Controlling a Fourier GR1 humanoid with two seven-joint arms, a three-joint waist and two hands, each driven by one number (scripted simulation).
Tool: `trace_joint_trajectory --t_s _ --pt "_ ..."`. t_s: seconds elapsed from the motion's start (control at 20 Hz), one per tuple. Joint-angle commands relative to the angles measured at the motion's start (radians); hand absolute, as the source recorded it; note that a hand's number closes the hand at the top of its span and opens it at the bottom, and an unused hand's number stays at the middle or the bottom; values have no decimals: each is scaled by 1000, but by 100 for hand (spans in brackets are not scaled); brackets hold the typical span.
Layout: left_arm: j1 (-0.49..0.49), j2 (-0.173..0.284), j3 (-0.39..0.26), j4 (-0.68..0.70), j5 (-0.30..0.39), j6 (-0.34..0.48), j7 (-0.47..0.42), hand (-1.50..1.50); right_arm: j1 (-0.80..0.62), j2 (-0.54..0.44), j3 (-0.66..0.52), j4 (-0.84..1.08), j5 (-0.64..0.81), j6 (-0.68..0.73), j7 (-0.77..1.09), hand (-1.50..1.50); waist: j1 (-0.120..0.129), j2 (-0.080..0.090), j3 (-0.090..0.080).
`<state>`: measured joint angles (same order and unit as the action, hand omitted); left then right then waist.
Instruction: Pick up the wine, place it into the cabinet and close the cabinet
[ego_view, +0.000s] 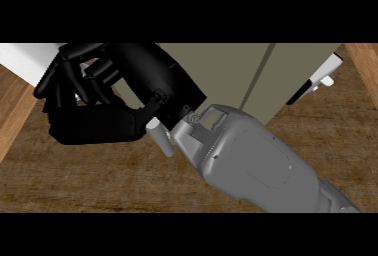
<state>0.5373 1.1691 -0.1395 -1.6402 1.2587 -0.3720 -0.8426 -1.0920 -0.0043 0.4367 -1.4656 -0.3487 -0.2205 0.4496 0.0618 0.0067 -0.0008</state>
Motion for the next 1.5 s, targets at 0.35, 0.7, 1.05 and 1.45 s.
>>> trace_joint_trajectory --t_s 0.35,0.7,1.05,1.45 --pt "7 -35 52 47 -14 -95 16 -150 -76 4 20 283 -347 568 145 150 -4 3 -1" --pt "28 -68 112 25 -29 -140 55 -150 -152 4 -10 514 -453 640 64 150 -6 -1 0" --pt "-22 -102 167 96 -26 -171 125 -150 -188 4 -67 709 -479 789 -54 150 -14 5 -1" --pt "-19 -136 209 99 -52 -159 170 -150 -195 -34 -140 814 -424 794 -143 150 -19 6 -1"
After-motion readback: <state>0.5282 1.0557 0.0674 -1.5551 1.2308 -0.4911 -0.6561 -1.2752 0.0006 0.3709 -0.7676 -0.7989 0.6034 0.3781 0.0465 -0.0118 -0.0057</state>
